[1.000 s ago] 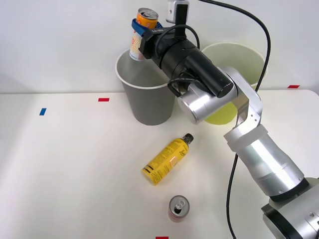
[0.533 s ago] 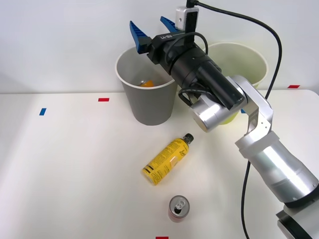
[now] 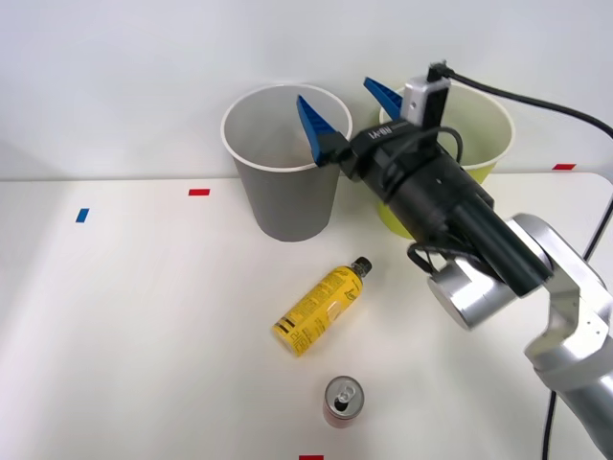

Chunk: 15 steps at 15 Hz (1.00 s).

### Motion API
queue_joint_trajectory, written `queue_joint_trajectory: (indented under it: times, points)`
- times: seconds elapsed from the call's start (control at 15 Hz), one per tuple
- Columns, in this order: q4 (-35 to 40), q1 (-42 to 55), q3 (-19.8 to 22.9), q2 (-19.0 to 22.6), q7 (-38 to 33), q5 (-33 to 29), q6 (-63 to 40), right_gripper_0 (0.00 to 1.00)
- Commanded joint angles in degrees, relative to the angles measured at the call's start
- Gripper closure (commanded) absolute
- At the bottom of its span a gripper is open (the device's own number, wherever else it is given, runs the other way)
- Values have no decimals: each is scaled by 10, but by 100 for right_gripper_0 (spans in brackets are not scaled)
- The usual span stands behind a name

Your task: Put cans in the gray bin, plastic bottles in the light green bin

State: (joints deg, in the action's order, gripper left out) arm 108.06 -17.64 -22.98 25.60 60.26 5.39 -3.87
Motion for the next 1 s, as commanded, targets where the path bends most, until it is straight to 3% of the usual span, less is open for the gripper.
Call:
queue_joint_trajectory:
  times: [0.07, 0.33, 0.6, 1.0]
  points:
    - [98, 127, 31, 37, -1, -40, 0, 0]
    - [174, 281, 75, 39, -1, -89, 1, 0]
    - [202, 421, 123, 27, -1, -94, 64, 0]
    - [202, 562, 166, -57, -1, -94, 96, 0]
